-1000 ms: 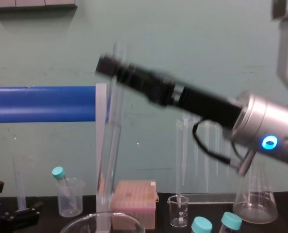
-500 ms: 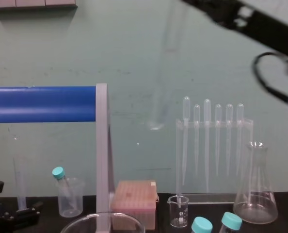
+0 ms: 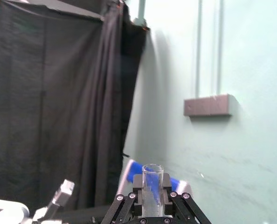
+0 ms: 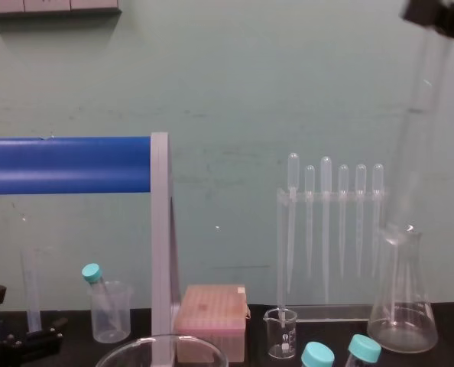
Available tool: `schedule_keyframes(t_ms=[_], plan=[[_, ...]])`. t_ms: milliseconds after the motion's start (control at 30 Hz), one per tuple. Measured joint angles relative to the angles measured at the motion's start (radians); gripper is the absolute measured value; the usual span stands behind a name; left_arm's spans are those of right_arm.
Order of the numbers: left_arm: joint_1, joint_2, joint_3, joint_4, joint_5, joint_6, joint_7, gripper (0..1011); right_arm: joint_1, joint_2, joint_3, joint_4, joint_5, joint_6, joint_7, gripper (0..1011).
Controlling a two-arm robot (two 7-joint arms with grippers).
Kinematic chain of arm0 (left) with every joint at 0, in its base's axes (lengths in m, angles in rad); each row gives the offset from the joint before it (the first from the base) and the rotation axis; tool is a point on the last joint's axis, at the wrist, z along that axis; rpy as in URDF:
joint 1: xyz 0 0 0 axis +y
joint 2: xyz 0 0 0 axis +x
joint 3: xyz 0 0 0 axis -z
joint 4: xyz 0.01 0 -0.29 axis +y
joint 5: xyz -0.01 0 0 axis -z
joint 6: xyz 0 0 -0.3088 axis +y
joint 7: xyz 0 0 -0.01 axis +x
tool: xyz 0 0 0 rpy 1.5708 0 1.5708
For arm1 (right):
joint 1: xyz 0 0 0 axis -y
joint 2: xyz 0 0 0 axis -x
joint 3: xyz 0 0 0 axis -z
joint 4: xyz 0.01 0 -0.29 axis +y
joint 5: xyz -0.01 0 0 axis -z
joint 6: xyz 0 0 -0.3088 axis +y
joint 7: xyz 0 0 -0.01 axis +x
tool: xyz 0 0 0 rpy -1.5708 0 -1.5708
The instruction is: Hold the test tube with one hand and immerse one end into the beaker, then return it to the test tube rack.
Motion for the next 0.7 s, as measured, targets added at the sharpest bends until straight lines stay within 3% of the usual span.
schedule_keyframes(t_ms=[100,300,700], plan=[[0.000,0.000,0.000,0.000,0.000,0.000,0.000,1000,-0.056,0.023,0.030,-0.023,-0.003,0.016,-0.031,242],[0.000,0.000,0.000,0.000,0.000,0.000,0.000,1000,-0.099,0.032,0.046,-0.017,-0.019,0.048,-0.053,242],[0.000,0.000,0.000,0.000,0.000,0.000,0.000,1000,-0.104,0.007,0.022,0.058,-0.033,0.086,-0.039,241]])
